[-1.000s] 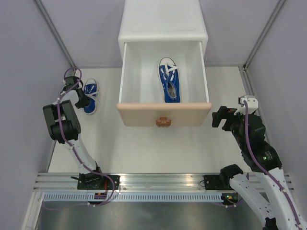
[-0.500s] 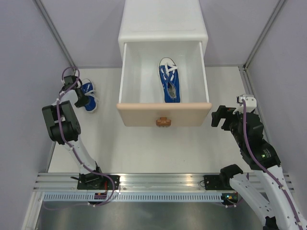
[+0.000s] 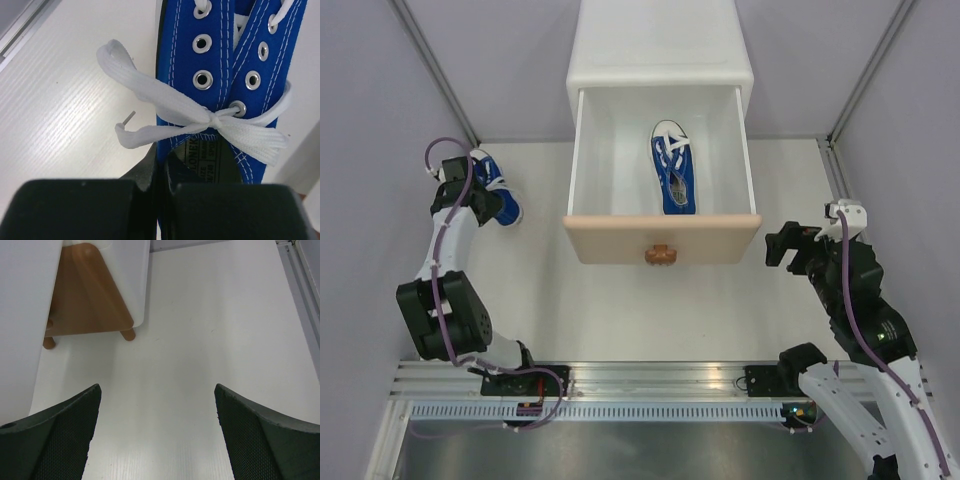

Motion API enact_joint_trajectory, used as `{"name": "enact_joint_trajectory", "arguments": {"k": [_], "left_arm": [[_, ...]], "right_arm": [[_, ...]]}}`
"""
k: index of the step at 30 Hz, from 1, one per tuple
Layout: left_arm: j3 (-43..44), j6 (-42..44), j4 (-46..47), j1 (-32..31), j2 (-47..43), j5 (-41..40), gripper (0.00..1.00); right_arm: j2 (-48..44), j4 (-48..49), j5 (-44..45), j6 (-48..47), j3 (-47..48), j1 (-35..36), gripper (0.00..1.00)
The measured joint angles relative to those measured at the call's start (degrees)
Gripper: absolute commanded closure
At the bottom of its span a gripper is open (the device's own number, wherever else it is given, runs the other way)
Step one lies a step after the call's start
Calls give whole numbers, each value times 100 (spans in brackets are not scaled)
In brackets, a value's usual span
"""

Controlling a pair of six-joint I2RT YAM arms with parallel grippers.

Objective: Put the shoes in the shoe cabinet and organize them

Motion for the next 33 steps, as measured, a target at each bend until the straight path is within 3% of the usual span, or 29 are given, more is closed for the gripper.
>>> {"name": "enact_joint_trajectory", "arguments": {"k": [9,15,26,33], "left_arm": [[-42,-387,-804,-927,-1735,-122,98],[389,-455,-1493,-1606,-2579,-149,98],[2979,-457,-2542,-2411,-2636,-245,98],[4645,-498,-2806,-2710,-2146,203,98]], "right_arm": [[-76,-240,-85,122,164,0,3],[-79,-348,-109,138,291,0,3],[-79,-490,-107,175,404,0,3],[-68,-490,-109,205,417,0,3]]}}
